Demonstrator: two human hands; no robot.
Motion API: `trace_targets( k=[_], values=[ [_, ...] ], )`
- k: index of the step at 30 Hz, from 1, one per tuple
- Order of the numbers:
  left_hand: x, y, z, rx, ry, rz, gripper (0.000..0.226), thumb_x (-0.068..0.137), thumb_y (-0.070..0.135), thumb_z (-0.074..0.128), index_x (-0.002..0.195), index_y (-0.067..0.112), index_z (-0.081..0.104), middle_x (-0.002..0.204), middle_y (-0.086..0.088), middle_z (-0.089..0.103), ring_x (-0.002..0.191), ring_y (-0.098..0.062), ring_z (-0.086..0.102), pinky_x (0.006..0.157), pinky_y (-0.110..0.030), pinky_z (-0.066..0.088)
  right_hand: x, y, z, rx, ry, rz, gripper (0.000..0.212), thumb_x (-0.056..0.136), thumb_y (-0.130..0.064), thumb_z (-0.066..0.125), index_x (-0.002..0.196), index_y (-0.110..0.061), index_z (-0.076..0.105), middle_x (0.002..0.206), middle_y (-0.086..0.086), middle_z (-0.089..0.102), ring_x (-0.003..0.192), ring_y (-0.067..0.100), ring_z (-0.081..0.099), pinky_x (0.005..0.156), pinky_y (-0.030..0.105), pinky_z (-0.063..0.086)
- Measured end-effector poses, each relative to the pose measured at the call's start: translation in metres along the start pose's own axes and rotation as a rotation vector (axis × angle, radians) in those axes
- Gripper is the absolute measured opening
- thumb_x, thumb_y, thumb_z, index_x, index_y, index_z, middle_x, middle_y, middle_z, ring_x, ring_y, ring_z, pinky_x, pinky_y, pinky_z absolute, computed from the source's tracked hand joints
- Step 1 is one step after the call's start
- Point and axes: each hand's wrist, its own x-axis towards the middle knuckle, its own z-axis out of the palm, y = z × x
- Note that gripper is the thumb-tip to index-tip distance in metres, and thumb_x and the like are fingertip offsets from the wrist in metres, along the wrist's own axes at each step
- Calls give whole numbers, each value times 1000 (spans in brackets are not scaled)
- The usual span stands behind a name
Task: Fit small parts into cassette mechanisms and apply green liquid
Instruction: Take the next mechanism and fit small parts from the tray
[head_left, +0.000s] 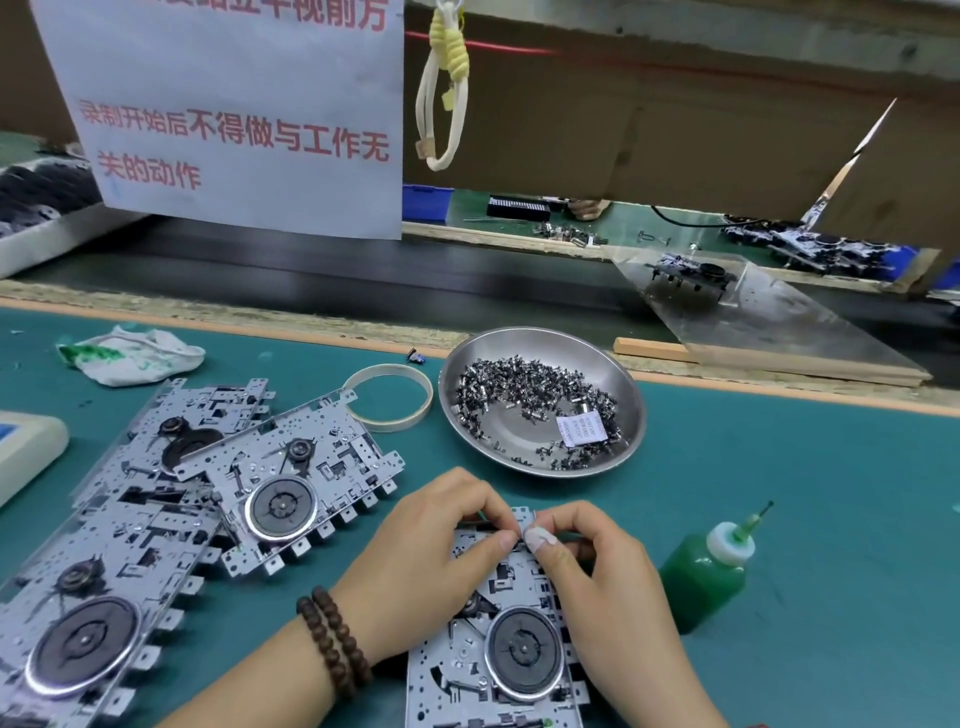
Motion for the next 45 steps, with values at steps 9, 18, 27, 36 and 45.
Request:
trace_targets(
  k=[9, 18, 27, 36, 45],
  values=[
    [1, 0, 2, -29, 21, -41, 12, 81, 22, 66, 74, 31, 63, 84, 15, 57, 86, 1, 55, 78, -11, 40, -1, -1, 1, -15, 13, -11, 18, 85, -23, 64, 71, -31, 57, 59, -8, 50, 58, 1, 45, 56, 12, 37],
    [2, 2, 3, -43, 44, -55, 15, 80, 17, 69, 71, 29, 64, 83, 12, 60, 85, 3, 56, 73, -2, 35, -5, -1, 0, 150, -42, 47, 14, 84, -11, 62, 79, -24, 61, 80, -20, 67, 77, -7, 59, 70, 7, 43],
    [1, 2, 4, -49, 51, -58, 18, 80, 18, 68, 70, 31, 63, 82, 14, 59, 84, 4, 56, 74, -2, 36, -2, -5, 1, 275, -87, 152, 20, 83, -2, 57, 80, -22, 60, 69, 0, 60, 64, 14, 48, 61, 27, 40],
    [-3, 1, 5, -6, 55, -22, 14, 82, 21, 66, 77, 34, 62, 85, 14, 58, 88, 1, 54, 80, -13, 40, 0, -8, 2, 318, -88, 167, 24, 83, 5, 54, 83, -19, 57, 79, 0, 61, 66, 13, 48, 54, 15, 40],
    [-3, 2, 5, -13, 54, -45, 14, 83, 20, 66, 76, 32, 63, 86, 15, 58, 87, 3, 54, 80, -12, 40, -2, -9, -1, 342, -118, 181, 20, 85, 2, 56, 87, -17, 59, 78, 0, 61, 70, 15, 48, 52, 11, 39]
  ],
)
